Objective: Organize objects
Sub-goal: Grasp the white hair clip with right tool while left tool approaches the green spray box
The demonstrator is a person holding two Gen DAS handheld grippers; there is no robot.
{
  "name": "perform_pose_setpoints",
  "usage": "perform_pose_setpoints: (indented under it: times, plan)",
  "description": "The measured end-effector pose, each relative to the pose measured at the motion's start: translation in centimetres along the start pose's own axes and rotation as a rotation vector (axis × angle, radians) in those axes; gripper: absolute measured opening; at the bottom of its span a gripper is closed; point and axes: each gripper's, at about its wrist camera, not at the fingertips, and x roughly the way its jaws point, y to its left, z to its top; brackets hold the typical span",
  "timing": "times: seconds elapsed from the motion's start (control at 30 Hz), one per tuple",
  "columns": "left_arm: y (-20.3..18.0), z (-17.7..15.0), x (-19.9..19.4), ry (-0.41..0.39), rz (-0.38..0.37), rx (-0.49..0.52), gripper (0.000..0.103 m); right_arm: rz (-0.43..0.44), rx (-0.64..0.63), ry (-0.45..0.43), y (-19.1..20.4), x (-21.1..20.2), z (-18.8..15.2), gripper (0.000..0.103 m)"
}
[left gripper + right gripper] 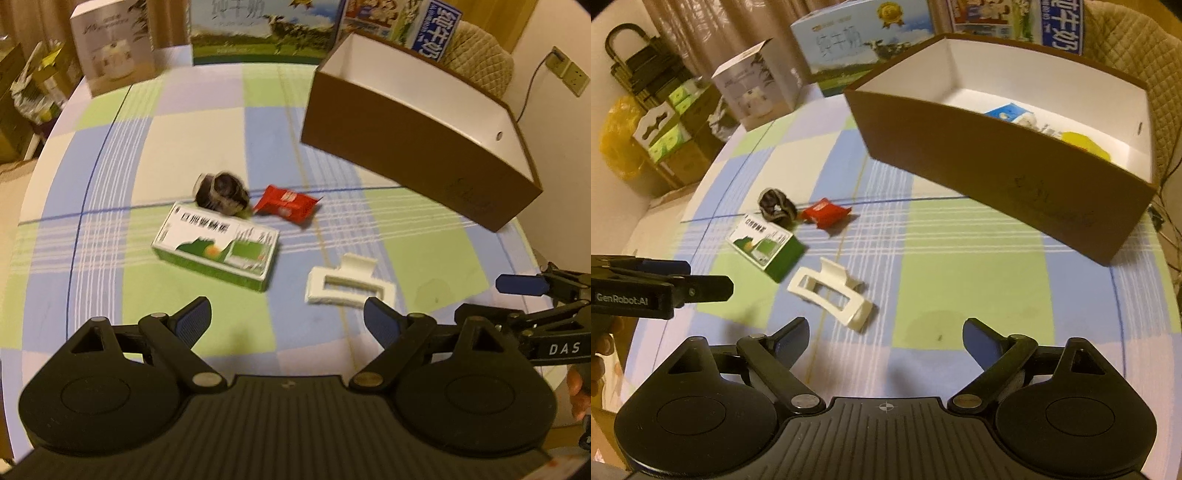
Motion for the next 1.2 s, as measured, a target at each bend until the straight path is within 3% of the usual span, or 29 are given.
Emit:
perform_pose_setpoints:
  times: [0.47, 1.0, 1.07, 1.2]
  plan:
    - [3.7, -1.4, 0.9, 0.014, 0.078, -0.113, 0.087, 0.065, -0.216, -0.015, 3.6, 3.9, 0.2, 0.085]
    - [6.9, -0.6, 2.7, 0.017, 0.133, -0.210, 0.087, 0.082, -0.442, 0.015, 5.3, 10.4, 1.0, 0.067]
    - [7.0, -0.3, 3.0, 0.018, 0.133, -0.212, 0.087, 0.082, -0.455, 0.020, 5.4, 11.0, 1.0, 0.064]
    - [6.8, 0.3, 3.6, 0.023, 0.123, -0.208, 0.087, 0.084, -0.486, 0.014, 5.3, 11.3, 0.8, 0.042]
